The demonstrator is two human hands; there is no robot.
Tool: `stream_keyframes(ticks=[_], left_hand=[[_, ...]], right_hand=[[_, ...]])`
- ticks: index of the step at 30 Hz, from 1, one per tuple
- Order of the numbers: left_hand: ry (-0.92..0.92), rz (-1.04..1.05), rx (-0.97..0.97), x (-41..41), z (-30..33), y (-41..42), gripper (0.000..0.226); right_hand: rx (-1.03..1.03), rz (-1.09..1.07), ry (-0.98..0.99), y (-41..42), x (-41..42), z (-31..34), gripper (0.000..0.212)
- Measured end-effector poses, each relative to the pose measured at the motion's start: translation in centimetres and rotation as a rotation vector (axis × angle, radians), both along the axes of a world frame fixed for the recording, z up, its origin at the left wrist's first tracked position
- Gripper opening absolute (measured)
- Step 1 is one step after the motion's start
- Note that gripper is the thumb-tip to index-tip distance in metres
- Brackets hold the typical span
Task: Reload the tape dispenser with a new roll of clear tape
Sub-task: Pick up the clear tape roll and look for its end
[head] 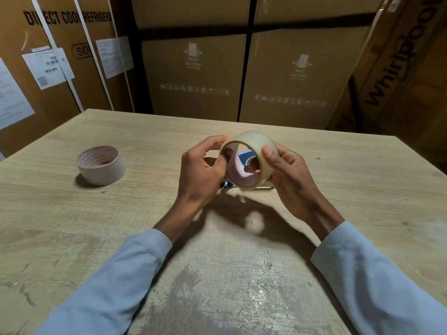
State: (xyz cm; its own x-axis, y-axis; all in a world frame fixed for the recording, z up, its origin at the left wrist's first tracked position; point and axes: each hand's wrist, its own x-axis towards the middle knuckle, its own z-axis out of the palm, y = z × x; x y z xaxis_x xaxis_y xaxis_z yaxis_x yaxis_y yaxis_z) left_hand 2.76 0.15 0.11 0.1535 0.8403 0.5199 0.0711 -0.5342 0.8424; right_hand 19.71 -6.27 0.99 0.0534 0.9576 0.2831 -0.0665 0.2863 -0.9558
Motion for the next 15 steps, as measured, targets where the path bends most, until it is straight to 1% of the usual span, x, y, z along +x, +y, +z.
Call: stream_keyframes(ticks=[3, 8, 11, 15], left_hand=[[-0.101, -0.056, -0.184, 0.20, 0.39, -0.41, 0.022], [-0.191, -0.115, -0.315, 0.44, 0.77, -0.66, 0.017], [-0.228, -0.145, -0.394, 0.31, 0.98, -0.73, 0.023], [-0.240, -0.161, -0.470, 0.24, 1.08, -0.71, 0.034]], right_hand=[[-0.007, 0.040, 0.048, -0.20, 0.00, 0.20, 0.034], [-0.006, 0.058, 0.050, -0.14, -0.10, 0.07, 0.028], [-0.005, 0.064, 0.040, -0.18, -0.17, 0.04, 0.026], [0.020, 0.058, -0.004, -0.18, -0.06, -0.12, 0.019]])
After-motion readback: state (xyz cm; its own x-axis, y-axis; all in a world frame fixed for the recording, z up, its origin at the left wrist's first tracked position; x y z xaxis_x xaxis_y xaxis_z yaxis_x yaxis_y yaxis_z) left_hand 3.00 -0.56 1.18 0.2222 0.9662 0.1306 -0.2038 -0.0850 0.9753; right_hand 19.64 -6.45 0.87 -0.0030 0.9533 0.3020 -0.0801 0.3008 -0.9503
